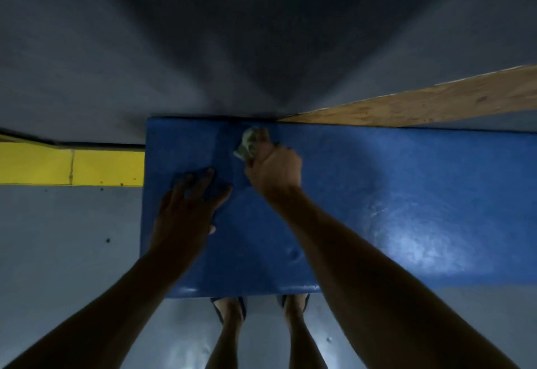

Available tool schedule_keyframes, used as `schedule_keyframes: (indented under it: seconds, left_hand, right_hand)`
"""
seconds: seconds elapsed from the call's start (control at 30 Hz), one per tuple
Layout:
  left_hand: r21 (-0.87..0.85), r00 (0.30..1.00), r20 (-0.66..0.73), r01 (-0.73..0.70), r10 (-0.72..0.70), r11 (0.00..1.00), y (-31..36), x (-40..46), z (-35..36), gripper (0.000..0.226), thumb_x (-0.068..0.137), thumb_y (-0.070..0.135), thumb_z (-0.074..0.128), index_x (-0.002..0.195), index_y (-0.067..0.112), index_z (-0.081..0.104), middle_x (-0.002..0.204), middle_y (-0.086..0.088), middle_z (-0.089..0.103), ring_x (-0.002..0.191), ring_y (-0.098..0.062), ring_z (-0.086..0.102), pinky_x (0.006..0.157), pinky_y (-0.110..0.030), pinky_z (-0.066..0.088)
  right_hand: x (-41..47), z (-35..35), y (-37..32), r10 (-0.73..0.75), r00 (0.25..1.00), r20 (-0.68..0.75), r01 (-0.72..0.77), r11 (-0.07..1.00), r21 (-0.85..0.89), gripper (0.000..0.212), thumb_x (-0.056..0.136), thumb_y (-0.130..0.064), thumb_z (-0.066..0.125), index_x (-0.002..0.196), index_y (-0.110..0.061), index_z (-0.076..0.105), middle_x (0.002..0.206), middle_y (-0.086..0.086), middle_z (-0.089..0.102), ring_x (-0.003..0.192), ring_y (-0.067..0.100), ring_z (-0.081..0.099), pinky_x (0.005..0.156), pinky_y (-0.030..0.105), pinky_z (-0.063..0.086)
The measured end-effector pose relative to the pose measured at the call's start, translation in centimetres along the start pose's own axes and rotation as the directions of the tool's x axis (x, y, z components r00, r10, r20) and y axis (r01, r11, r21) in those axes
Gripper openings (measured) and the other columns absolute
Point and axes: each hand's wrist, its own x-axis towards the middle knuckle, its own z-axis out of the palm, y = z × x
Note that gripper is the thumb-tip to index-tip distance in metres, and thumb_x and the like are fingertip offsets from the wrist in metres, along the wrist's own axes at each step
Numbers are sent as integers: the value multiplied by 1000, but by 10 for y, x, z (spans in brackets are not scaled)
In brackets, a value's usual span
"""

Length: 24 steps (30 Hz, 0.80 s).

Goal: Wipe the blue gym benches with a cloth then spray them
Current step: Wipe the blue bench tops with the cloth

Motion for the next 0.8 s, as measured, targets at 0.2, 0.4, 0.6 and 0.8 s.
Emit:
schedule_keyframes:
  seconds: [0.2,0.4,0.6,0.8]
  left_hand:
    - [8,999,-25,-23,23,1000,-6,0,3,93,52,23,94,136,31,55,153,-8,40,125,-45,46,88,-59,50]
    - [-12,992,-119,-49,47,999,-6,-5,14,90,58,20,90,140,28,53,156,-6,36,128,-44,43,94,-58,44]
    - [3,992,-105,-66,65,998,-6,-5,8,96,55,24,91,142,30,50,158,-6,33,128,-43,43,90,-56,48]
    - [15,991,-109,-71,72,997,-7,-5,9,94,57,24,91,141,29,50,157,-7,35,126,-43,44,89,-57,47]
  right_hand:
    - [-14,-18,118,93,981,-167,-110,989,-96,50,94,-44,49,139,-24,39,100,18,68,86,42,64,68,40,46]
    - [-26,-2,113,632,752,-187,-587,771,247,49,97,-44,44,140,-24,32,108,21,64,97,42,61,80,42,46]
    - [-46,34,28,-198,974,-110,196,980,-23,53,89,-35,51,139,-21,40,95,6,71,64,31,66,52,34,48]
    - [-42,-11,162,212,931,-296,-248,965,-89,44,91,-36,54,130,-19,45,83,21,68,69,44,64,60,41,48]
